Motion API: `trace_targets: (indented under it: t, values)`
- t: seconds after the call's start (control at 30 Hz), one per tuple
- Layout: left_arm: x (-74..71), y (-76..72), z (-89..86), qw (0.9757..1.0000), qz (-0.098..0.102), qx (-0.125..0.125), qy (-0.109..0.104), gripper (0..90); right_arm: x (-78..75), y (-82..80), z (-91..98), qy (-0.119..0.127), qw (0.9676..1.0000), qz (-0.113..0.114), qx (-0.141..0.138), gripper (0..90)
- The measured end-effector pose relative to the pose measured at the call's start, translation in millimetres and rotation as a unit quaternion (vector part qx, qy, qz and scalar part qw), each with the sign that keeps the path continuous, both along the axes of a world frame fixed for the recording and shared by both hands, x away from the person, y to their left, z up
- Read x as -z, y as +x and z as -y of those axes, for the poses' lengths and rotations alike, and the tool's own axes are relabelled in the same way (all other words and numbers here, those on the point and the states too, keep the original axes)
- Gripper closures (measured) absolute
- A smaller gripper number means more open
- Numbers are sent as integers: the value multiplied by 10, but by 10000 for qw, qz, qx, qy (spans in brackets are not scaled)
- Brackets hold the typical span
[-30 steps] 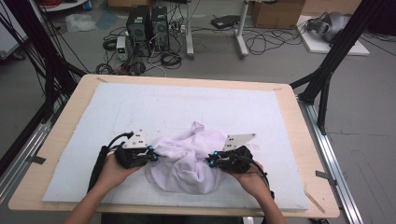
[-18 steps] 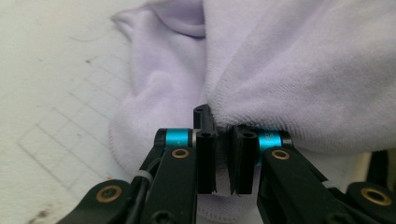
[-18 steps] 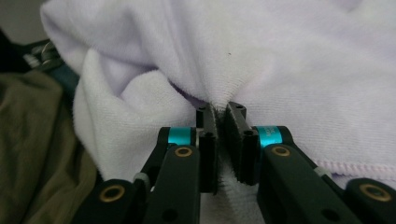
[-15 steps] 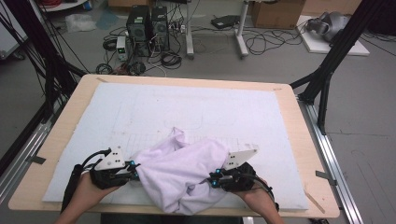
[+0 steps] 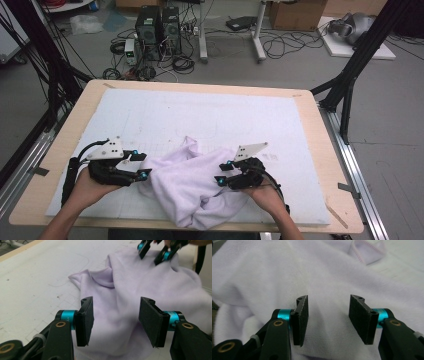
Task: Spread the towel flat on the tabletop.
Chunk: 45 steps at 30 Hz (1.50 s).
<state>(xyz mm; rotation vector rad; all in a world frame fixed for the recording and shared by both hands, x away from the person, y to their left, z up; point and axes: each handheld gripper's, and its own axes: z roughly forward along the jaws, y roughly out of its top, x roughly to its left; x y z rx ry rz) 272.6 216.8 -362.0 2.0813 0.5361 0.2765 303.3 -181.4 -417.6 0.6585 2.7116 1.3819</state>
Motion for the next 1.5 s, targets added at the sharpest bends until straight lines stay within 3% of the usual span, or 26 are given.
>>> trace_targets:
  t: [0.13, 0.2, 0.23, 0.27, 0.3, 0.33, 0.47, 0.57, 0.67, 0.77, 0.8, 0.83, 0.87, 0.97, 1.07, 1.3, 1.43, 1.5]
  values:
    - [-52, 31, -71, 9998, 0, -61, -166, 456, 110, 8, -66, -107, 9999, -101, -6, 519]
    - [-52, 76, -58, 9999, -12, -70, -143, 462, 217, -2, -119, -200, 9997, -111, -58, 653]
    - [-41, 108, -40, 10000, -5, -47, -78, 462, 217, -2, -119, -200, 9997, -111, -58, 653]
    - [-2, 159, 1, 10000, -25, -38, -36, 491, 230, -28, -131, -165, 9997, -63, -192, 768]
    - [28, 197, 28, 10000, -79, -18, -7, 491, 230, -28, -131, -165, 9997, -63, -192, 768]
    - [78, 251, 73, 9999, -138, 17, 32, 550, 207, -52, -129, -225, 9994, 54, -252, 834]
    - [299, 477, 290, 9991, -228, -17, 356, 639, 140, -81, -47, -204, 9992, 108, -321, 861]
    - [416, 598, 414, 9984, -351, -34, 435, 640, 95, -93, 2, -174, 9992, 138, -323, 862]
    - [554, 701, 521, 9976, -365, -135, 567, 628, -56, -116, 198, 18, 9993, 311, -218, 862]
    - [614, 743, 542, 9964, -439, -200, 694, 628, -74, -132, 282, 100, 9994, 260, -195, 863]
    - [684, 772, 570, 9943, -552, -218, 883, 638, -24, -163, 325, 8, 9996, 146, -252, 863]
    - [684, 772, 570, 9943, -552, -218, 883, 661, -24, -163, 325, 8, 9996, 146, -252, 863]
    - [721, 776, 591, 9925, -576, -218, 1059, 661, 1, -179, 325, -55, 9995, 106, -279, 863]
    - [725, 738, 620, 9924, -480, -276, 1101, 832, 79, -231, 305, -205, 9992, 90, -336, 863]
    - [684, 684, 601, 9908, -324, -317, 1277, 861, 58, -232, 284, -181, 9991, 132, -349, 863]
    - [594, 431, 236, 9931, -211, -662, 946, 863, 68, -254, 275, -145, 9992, 128, -348, 861]
    - [545, 242, 38, 9946, -210, -623, 803, 859, 104, -259, 221, -214, 9988, 27, -429, 825]
    - [503, 208, 2, 9953, -187, -581, 748, 834, 51, -240, 217, -120, 9988, 68, -462, 751]
